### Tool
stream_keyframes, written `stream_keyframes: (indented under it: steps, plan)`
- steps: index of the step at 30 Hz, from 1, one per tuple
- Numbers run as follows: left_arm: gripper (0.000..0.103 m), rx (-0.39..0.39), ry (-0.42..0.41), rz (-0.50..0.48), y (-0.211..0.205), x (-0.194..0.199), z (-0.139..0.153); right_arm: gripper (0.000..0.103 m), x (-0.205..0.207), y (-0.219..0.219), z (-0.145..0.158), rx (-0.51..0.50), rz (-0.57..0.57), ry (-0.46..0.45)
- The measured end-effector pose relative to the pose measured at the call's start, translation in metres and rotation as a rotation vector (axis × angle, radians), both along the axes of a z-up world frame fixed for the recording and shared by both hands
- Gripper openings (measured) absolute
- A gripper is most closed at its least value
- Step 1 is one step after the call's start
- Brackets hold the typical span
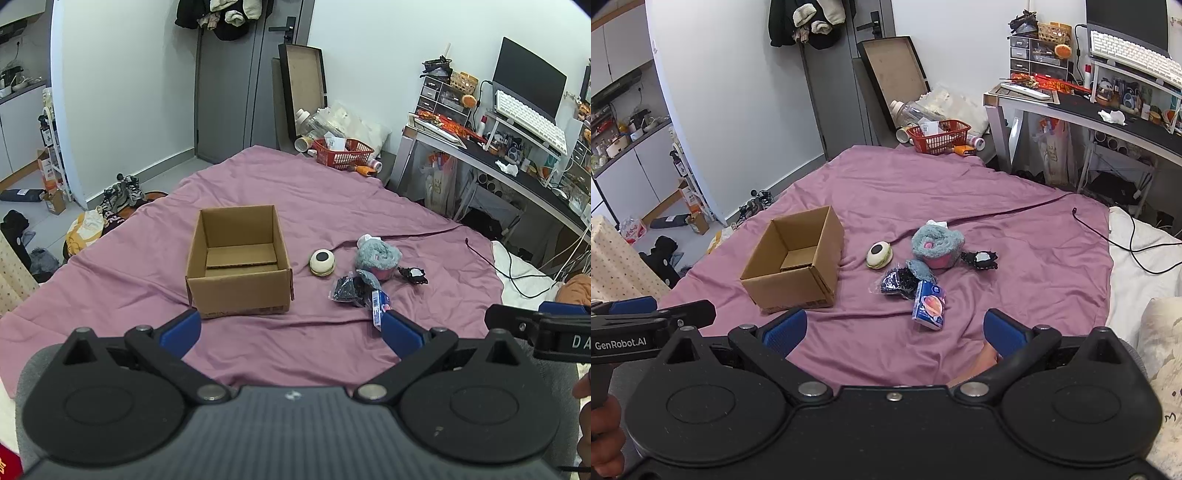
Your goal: Organize soft objects
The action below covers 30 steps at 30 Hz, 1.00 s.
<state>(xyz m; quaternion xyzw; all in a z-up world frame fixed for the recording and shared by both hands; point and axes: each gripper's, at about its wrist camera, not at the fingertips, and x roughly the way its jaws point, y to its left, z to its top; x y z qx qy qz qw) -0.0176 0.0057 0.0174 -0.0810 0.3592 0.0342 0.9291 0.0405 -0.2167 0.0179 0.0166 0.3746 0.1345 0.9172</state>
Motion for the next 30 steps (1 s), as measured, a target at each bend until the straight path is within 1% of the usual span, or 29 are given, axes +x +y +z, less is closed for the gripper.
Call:
stream_keyframes:
  steps: [20,21,30]
  plan:
    - [0.103,0.002,0.001,0.003,0.0011,-0.0005,0.0029,0.103,-0.0013,-0.0020,0.0029,-0.005,0.001,0.001]
    - [0.103,0.003,0.000,0.002,0.0009,-0.0005,0.0023,0.103,0.0070,-0.0041,-0.0003,-0.005,0.001,0.005]
    - [0.103,0.002,0.002,0.003,0.0021,-0.0002,0.0012,0.103,0.0051,-0.0019,-0.0003,-0.009,0.005,0.007]
